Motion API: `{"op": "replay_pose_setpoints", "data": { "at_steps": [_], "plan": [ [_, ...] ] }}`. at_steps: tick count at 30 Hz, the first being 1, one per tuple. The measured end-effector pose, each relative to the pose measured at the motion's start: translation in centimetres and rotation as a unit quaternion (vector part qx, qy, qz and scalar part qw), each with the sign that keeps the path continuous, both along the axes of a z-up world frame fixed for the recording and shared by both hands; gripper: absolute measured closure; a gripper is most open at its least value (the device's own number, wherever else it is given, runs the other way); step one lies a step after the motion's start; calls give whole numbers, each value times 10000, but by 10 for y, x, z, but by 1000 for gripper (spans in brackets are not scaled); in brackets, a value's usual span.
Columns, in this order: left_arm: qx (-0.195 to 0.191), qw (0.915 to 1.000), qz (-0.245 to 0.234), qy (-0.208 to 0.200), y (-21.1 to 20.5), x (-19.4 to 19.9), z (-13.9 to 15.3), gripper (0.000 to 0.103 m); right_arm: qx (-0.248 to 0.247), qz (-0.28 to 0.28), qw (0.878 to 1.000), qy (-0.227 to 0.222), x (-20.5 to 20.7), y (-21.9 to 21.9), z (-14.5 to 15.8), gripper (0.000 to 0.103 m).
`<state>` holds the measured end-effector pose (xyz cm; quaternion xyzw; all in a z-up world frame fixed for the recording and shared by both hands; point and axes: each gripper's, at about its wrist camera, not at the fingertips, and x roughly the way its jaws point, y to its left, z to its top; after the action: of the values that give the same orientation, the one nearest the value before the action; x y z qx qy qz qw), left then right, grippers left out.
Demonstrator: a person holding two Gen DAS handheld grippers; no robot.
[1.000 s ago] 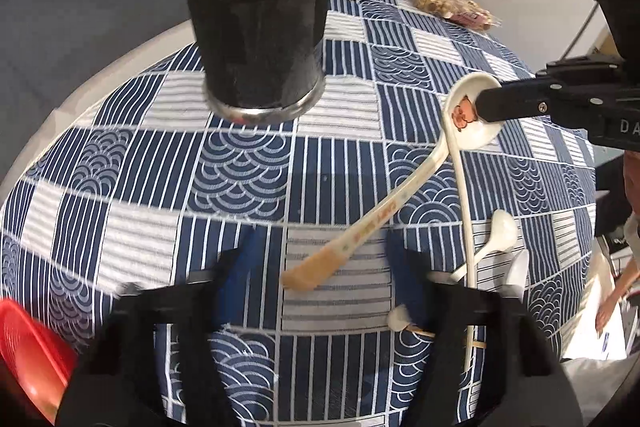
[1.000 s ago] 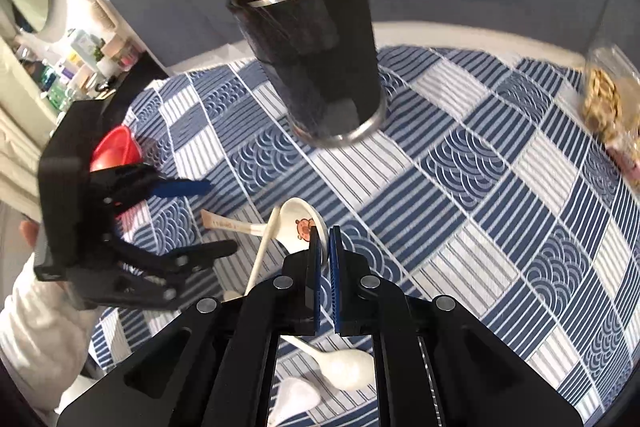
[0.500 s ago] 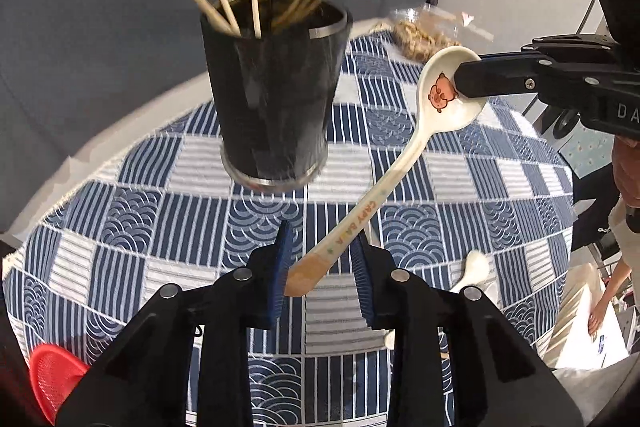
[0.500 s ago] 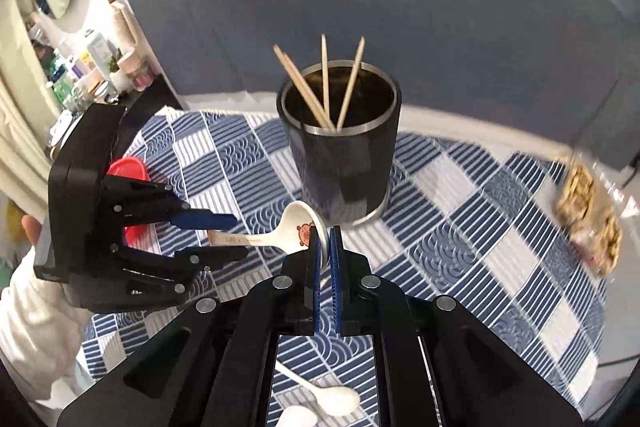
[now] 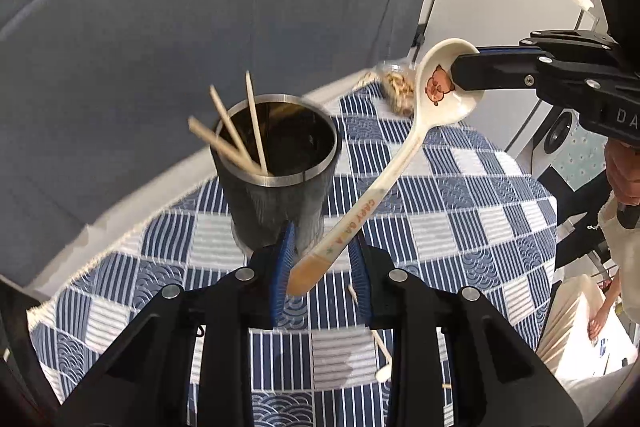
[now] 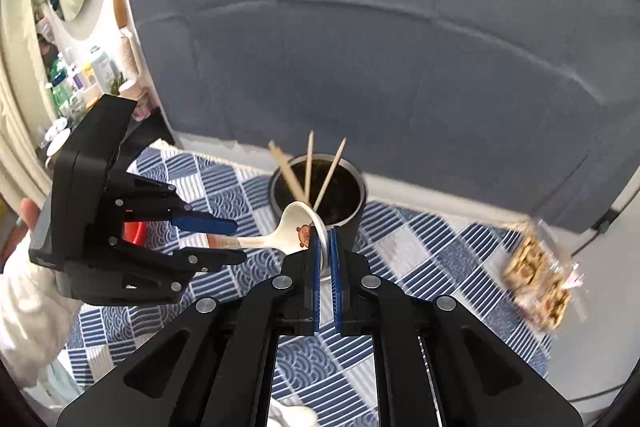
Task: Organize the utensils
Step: 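Lift the cartoon-print spoon with both tools and carry it over the black holder, then open both tools to drop the spoon into the black holder, then move both tools back toward the white ceramic spoon on the cloth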
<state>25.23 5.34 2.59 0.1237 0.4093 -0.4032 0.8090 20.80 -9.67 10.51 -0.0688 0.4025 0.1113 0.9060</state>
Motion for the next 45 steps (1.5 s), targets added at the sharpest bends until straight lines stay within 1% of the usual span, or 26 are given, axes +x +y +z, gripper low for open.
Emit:
{"op": "replay_pose_setpoints", "data": {
  "at_steps": [4,11,15,17,21,22,23,24,25,27,28,29,31,33,34,35,39,41,43,45],
  "plan": [
    [-64,9999,19,-110,-11,17,19,75,-106,64,9998,-166,11,-9,18,98],
    [-98,9998,46,-183,-34,44,32,76,-293,167,9987,-377,36,-25,39,97],
    [-124,9998,94,-136,-47,60,29,76,-374,233,9982,-415,50,-30,42,97],
    [-159,9998,105,-107,-51,67,26,76,-468,242,9977,-427,57,-30,39,97],
    [-143,9998,138,3,-57,79,11,75,-428,276,9981,-347,68,-29,29,97],
    [-141,9997,177,-5,-58,81,8,64,-399,316,9982,-314,70,-28,26,96],
    [-120,9995,262,-96,-57,80,6,52,-324,397,9983,-279,71,-25,23,95],
    [-107,9993,317,-183,-55,79,5,26,-288,434,9983,-271,71,-24,21,95],
    [-128,9988,369,-285,-53,76,4,18,-272,448,9983,-267,71,-23,19,93],
    [-205,9984,390,-342,-44,70,5,17,-242,379,9987,-257,70,-24,16,85],
    [-212,9984,409,-335,-41,69,5,13,-191,320,9990,-263,69,-27,16,75],
    [-179,9981,461,-366,-38,67,5,11,-160,282,9991,-282,68,-28,16,62],
    [-102,9975,549,-438,-30,62,4,11,-82,188,9992,-347,64,-30,17,47],
    [-73,9974,599,-383,-24,57,2,9,11,140,9993,-338,59,-32,18,46],
    [-53,9973,641,-361,-20,56,2,8,14,110,9994,-336,56,-32,17,42],
    [-36,9970,686,-346,-13,55,1,8,11,66,9994,-330,53,-32,16,37],
    [-11,9964,812,-227,2,46,-3,7,60,-6,9997,-256,40,-29,8,29],
    [3,9964,820,-195,4,43,-5,6,2,-58,9997,-255,33,-27,3,22],
    [25,9963,831,-201,8,37,-7,6,-73,-148,9995,-262,25,-25,-4,18],
    [57,9964,824,-201,11,31,-8,6,-73,-201,9995,-236,19,-24,-9,18]
  ]
}}
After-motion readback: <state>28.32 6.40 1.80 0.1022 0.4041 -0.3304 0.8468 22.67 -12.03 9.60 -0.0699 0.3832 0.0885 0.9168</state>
